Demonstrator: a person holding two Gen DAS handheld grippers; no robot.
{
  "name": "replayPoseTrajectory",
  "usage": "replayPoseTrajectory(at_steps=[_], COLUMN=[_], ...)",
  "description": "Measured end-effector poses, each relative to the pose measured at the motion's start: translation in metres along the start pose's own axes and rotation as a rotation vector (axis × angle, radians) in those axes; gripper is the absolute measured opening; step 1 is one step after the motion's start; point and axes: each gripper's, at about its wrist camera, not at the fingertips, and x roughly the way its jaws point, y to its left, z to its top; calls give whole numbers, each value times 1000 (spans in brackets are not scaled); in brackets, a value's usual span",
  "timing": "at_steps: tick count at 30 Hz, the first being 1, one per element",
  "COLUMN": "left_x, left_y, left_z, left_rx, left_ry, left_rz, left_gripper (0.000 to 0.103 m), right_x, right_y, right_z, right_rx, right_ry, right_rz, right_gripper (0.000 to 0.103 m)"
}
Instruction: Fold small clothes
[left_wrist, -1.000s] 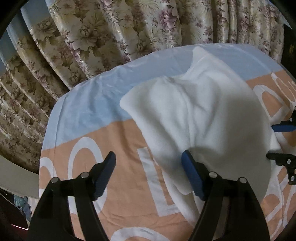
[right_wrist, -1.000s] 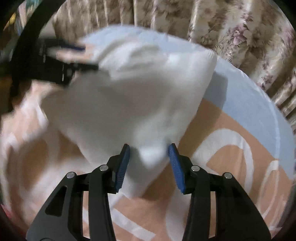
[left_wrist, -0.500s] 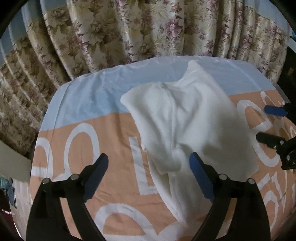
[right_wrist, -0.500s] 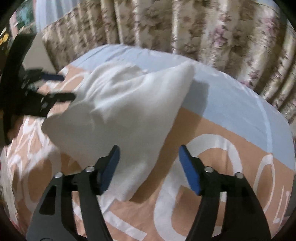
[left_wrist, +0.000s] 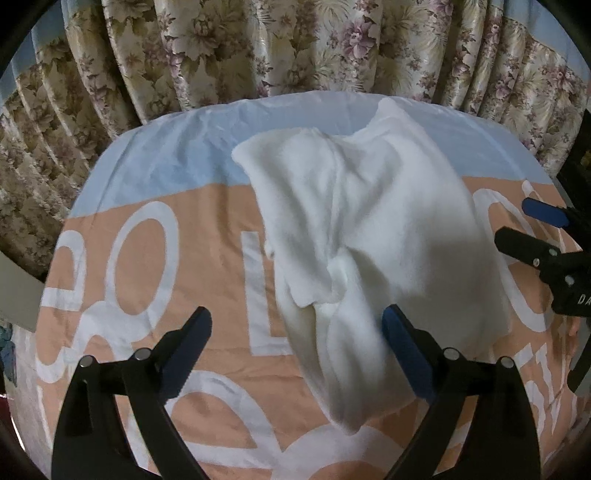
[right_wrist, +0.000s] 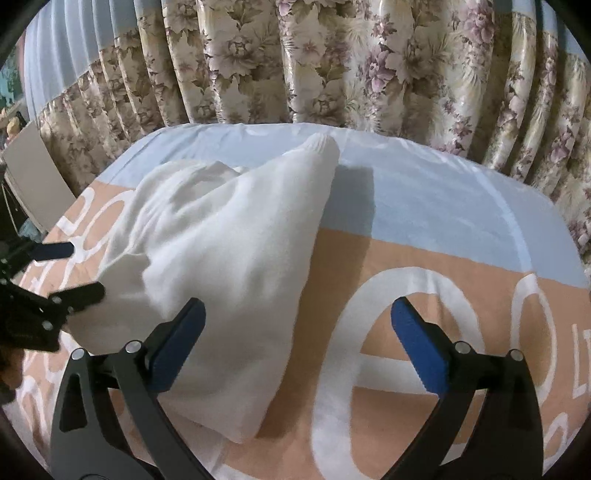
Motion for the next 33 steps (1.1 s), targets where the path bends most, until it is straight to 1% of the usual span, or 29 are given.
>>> replayPoseTrajectory(at_steps=[5,7,14,21,28,30,32,33], left_x=[12,15,24,31,40,44,49,52], left_y=[9,10,5,5,10,12,13,12], left_z=[4,10,29,33,31,29,27,27], left_rx=[-38,-42,11,11,-3,-5,-2,1], left_ry=[7,6,1,3,11,15,9,6], left_rz=[-84,-96,-67,-73,-70,-79,-71,-72], left_gripper=[94,94,94,94,94,95,101,101], right_x=[2,4,9,12,16,15,17,18], right_y=[-2,-3,-9,-11,-11,-11,-11,-12], right_z=[2,3,7,10,14,14,13,13], right_rx=[17,21,29,31,9,11,13,13], right_ry=[3,4,3,4,3,4,7,10], right_rz=[26,26,19,17,12,13,12,12], right_gripper=[100,100,100,100,100,100,100,100])
